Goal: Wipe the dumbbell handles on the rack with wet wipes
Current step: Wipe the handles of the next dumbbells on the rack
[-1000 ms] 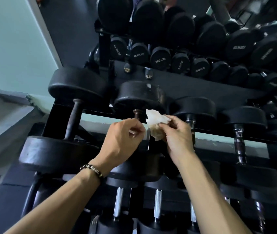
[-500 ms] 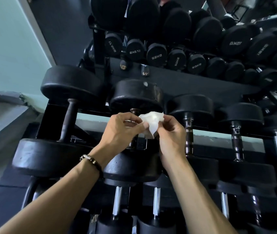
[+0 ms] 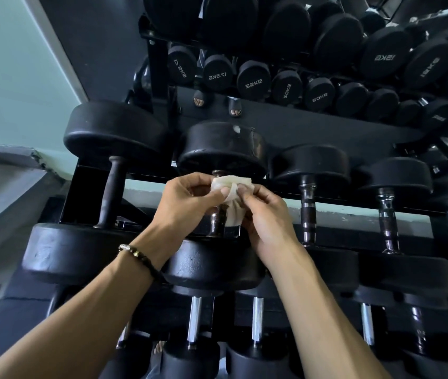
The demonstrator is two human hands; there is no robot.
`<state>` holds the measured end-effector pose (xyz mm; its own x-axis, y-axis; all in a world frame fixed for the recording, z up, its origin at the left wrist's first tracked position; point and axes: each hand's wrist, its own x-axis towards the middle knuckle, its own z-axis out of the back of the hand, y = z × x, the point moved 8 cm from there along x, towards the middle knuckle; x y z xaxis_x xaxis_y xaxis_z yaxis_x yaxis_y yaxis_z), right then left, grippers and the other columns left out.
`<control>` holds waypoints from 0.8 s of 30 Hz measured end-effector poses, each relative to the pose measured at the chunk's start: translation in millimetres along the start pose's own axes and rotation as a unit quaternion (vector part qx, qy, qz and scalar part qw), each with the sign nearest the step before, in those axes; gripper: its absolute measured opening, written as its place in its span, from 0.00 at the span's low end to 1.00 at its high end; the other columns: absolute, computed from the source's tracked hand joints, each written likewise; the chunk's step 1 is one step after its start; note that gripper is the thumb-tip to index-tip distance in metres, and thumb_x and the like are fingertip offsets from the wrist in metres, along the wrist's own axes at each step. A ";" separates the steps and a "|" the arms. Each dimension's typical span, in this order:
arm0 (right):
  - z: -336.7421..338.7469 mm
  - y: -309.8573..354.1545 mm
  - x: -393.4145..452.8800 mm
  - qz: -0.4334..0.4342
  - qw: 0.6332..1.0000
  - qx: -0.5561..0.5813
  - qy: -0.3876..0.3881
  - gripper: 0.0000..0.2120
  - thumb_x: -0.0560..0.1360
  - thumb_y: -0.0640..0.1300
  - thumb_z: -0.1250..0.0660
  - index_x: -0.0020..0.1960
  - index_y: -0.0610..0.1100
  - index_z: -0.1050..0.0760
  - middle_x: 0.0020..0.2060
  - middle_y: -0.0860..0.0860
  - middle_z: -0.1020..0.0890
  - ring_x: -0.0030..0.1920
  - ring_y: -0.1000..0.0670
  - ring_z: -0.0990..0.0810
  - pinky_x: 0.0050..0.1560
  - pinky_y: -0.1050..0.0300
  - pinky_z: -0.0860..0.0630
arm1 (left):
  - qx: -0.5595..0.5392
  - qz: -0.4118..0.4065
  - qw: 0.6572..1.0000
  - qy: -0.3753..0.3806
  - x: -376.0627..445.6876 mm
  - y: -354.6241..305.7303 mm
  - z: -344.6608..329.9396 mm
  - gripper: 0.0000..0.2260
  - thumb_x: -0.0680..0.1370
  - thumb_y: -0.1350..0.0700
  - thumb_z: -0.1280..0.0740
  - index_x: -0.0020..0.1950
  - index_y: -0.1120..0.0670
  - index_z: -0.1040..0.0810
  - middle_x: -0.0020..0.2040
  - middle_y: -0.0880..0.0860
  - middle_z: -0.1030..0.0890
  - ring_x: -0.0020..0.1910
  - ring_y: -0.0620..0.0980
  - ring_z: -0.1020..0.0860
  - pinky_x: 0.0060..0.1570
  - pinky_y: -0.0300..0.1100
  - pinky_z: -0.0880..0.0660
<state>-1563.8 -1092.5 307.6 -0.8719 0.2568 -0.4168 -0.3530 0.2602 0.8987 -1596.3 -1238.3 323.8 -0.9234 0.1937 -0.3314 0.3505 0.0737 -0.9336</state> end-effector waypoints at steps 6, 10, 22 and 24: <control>-8.5 -0.1 -1.0 -0.040 0.996 0.058 0.051 0.09 0.79 0.41 0.34 0.43 0.43 0.16 0.39 0.46 0.14 0.40 0.49 0.17 0.45 0.56 0.19 | -0.172 0.090 0.977 0.087 -0.7 17.8 -8.3 0.18 0.69 0.58 0.27 0.57 0.61 0.24 0.51 0.60 0.18 0.48 0.55 0.19 0.57 0.52 0.25; -7.2 3.8 -2.0 -0.013 0.998 -0.032 0.054 0.19 0.79 0.55 0.34 0.52 0.38 0.16 0.47 0.39 0.14 0.49 0.38 0.16 0.60 0.45 0.22 | -0.055 -0.006 0.998 -0.004 -0.5 3.1 3.4 0.09 0.69 0.61 0.24 0.42 0.55 0.23 0.37 0.53 0.17 0.35 0.46 0.20 0.37 0.37 0.22; 7.9 11.1 -13.4 0.033 0.999 0.040 -0.011 0.08 0.72 0.34 0.26 0.45 0.45 0.19 0.44 0.45 0.15 0.49 0.42 0.16 0.58 0.44 0.21 | -0.130 0.095 0.981 0.111 0.4 15.9 -12.8 0.05 0.75 0.57 0.30 0.47 0.57 0.22 0.44 0.56 0.18 0.46 0.53 0.20 0.50 0.46 0.21; 4.0 10.3 -12.4 0.046 0.999 0.027 -0.008 0.06 0.71 0.38 0.25 0.39 0.48 0.16 0.41 0.47 0.15 0.46 0.46 0.17 0.53 0.48 0.20 | -0.169 0.116 0.966 0.157 -2.6 15.3 -22.0 0.05 0.74 0.56 0.32 0.43 0.57 0.22 0.45 0.57 0.19 0.47 0.54 0.21 0.55 0.47 0.22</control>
<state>-1555.2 -1089.3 321.4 -0.8942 0.2957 -0.3361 -0.2537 0.2839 0.9247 -1585.1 -1216.2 313.4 -0.7389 0.5271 -0.4198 0.6231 0.2974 -0.7234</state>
